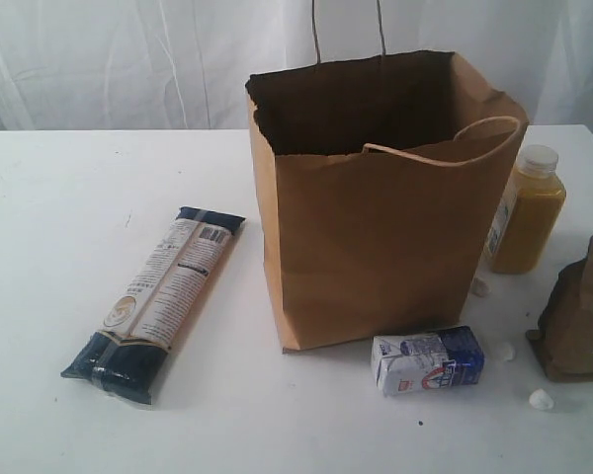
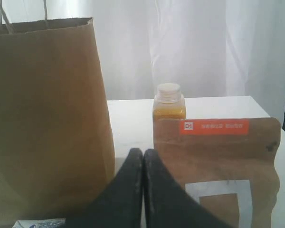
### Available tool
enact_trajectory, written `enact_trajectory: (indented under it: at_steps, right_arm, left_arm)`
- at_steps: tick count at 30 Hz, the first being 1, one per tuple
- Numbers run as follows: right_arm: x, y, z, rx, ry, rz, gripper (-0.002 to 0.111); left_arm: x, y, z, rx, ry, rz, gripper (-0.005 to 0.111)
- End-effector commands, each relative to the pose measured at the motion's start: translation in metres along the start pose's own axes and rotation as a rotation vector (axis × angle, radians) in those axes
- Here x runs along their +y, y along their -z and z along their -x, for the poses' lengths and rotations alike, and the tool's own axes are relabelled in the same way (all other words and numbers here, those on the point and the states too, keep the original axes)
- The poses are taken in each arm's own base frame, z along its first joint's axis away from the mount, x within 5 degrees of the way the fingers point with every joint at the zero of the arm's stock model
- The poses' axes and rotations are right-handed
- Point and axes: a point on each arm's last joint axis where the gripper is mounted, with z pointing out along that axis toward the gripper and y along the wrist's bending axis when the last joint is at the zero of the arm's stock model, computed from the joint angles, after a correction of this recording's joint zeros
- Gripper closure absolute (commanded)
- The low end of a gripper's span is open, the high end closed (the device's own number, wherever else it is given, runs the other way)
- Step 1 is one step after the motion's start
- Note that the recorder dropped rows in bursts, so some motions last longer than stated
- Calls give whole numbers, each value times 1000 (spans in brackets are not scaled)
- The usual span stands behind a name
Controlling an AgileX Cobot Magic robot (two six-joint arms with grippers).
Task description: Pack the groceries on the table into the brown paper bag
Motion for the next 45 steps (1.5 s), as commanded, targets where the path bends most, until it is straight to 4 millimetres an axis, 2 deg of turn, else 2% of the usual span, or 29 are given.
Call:
enact_trajectory:
  at_steps: [1, 5, 18, 25, 30, 45]
  right_arm:
    - [-1, 0, -1, 0, 2, -7, 108]
    - [-1, 0, -1, 0, 3, -7, 108]
    - [0, 0, -2, 7, 3, -5, 108]
    - [0, 0, -2, 7, 3, -5, 108]
    - [0, 0, -2, 7, 3, -5, 108]
    - [0, 0, -2, 9, 3, -4, 108]
  left_arm:
    - [4, 16, -28, 23, 48, 129, 107]
    - [-1, 24, -55, -13, 70, 142, 107]
    - [-18, 40, -174, -123, 286, 244, 107]
    - [-24, 40, -217, -170, 306, 280, 107]
    - [-27, 38, -232, -168, 340, 274, 107]
    - [-28, 38, -232, -165, 340, 265, 107]
